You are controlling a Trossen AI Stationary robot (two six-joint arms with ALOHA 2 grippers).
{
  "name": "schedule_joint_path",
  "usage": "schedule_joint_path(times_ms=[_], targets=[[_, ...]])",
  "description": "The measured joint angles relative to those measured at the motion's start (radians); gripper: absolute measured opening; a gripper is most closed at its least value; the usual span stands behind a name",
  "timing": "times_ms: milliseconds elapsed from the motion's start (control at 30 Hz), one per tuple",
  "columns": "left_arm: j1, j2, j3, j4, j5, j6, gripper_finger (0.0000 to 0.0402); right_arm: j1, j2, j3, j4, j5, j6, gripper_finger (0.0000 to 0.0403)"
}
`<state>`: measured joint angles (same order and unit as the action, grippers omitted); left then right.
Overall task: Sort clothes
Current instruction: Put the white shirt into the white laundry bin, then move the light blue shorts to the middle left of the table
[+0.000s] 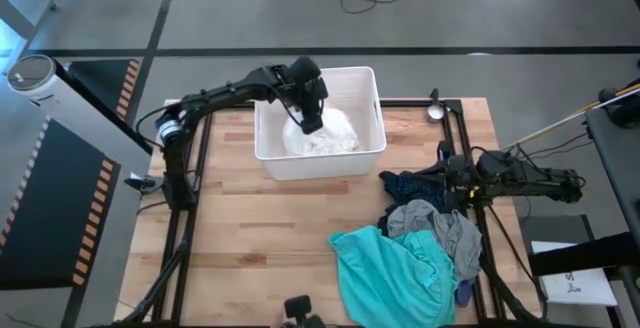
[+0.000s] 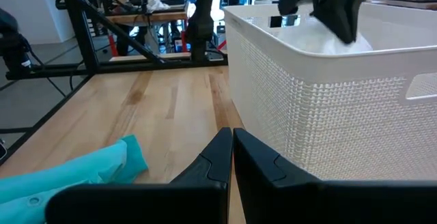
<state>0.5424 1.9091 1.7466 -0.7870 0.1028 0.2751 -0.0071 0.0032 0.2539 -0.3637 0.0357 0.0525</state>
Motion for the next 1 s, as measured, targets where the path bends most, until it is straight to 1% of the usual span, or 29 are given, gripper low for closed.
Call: schedule_joint_path(times_ms=[133,300,400,500,567,667,867,933,1000], targets=[[0.017,0.041,-0.021,-0.005,-0.010,0.031,0.0015,0.000,0.000,0.000,0.001,0.000,0.000,0.0000],[0.034,0.107,-0.025,-0.003,-0.015,0.064,0.0002,0.000,0.000,0.000,0.001,0.000,0.000,0.0000],[0.037,0.143,-0.025,-0.001,-0.015,0.067,0.0005,0.000,0.000,0.000,0.001,0.000,0.000,0.0000],[0.037,0.148,-0.009,-0.024,-0.061,0.065,0.0005,0.000,0.000,0.000,0.000,0.000,0.000,0.0000],[0.032,0.133,0.027,-0.049,-0.098,0.062,0.0006,0.000,0.000,0.000,0.001,0.000,0.000,0.0000],[0.025,0.097,0.108,-0.108,-0.127,0.053,0.0009,0.000,0.000,0.000,0.001,0.000,0.000,0.0000],[-0.010,0.016,0.319,-0.193,-0.127,-0.004,0.0022,0.000,0.000,0.000,0.001,0.000,0.000,0.0000],[-0.030,-0.009,0.388,-0.222,-0.113,-0.023,0.0028,0.000,0.000,0.000,0.001,0.000,0.000,0.0000],[-0.060,-0.031,0.442,-0.243,-0.078,-0.027,0.0037,0.000,0.000,0.000,0.001,0.000,0.000,0.0000]])
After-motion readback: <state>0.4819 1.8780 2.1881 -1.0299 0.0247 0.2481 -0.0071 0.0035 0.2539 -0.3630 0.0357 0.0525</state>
